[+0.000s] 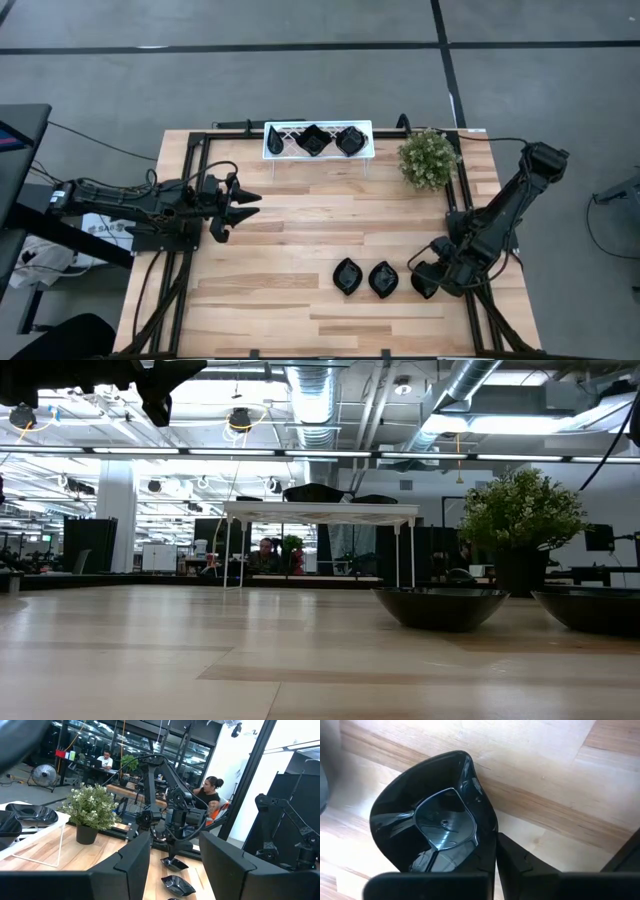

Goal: Pick & Place Mini shaped plates
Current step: Stack the leaf-shaped plate on top of the leaf-shaped plate on the shelf

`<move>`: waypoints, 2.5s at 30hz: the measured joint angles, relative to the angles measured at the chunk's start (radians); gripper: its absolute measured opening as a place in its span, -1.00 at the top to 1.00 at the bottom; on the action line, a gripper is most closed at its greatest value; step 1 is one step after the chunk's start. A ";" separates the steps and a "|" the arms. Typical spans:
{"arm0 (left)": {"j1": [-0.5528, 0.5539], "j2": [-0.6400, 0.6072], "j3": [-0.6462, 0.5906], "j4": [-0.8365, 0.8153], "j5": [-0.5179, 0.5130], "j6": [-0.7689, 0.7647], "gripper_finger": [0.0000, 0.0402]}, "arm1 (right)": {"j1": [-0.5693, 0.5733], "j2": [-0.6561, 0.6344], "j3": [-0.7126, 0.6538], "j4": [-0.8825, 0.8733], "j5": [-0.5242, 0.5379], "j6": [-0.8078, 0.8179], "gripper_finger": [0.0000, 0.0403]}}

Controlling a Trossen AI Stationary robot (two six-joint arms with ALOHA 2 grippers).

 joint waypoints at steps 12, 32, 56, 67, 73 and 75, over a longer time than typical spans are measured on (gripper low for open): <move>0.000 0.000 0.000 0.001 0.000 0.000 0.14 | 0.000 0.001 0.034 -0.013 0.003 0.016 1.00; 0.000 0.000 0.000 0.002 0.000 0.008 0.14 | -0.023 0.000 0.248 -0.322 0.080 0.006 1.00; 0.000 0.000 0.000 0.002 0.000 0.008 0.14 | -0.246 0.000 0.426 -0.262 0.575 -0.220 1.00; 0.000 0.000 0.000 0.002 0.000 0.009 0.14 | -0.613 0.000 0.446 0.019 0.569 -0.654 1.00; 0.000 0.000 0.000 0.002 0.000 0.011 0.14 | -0.826 0.000 0.446 0.178 0.460 -0.848 1.00; 0.000 0.000 0.000 0.002 0.000 0.011 0.14 | -0.902 0.000 0.446 0.208 0.415 -0.904 1.00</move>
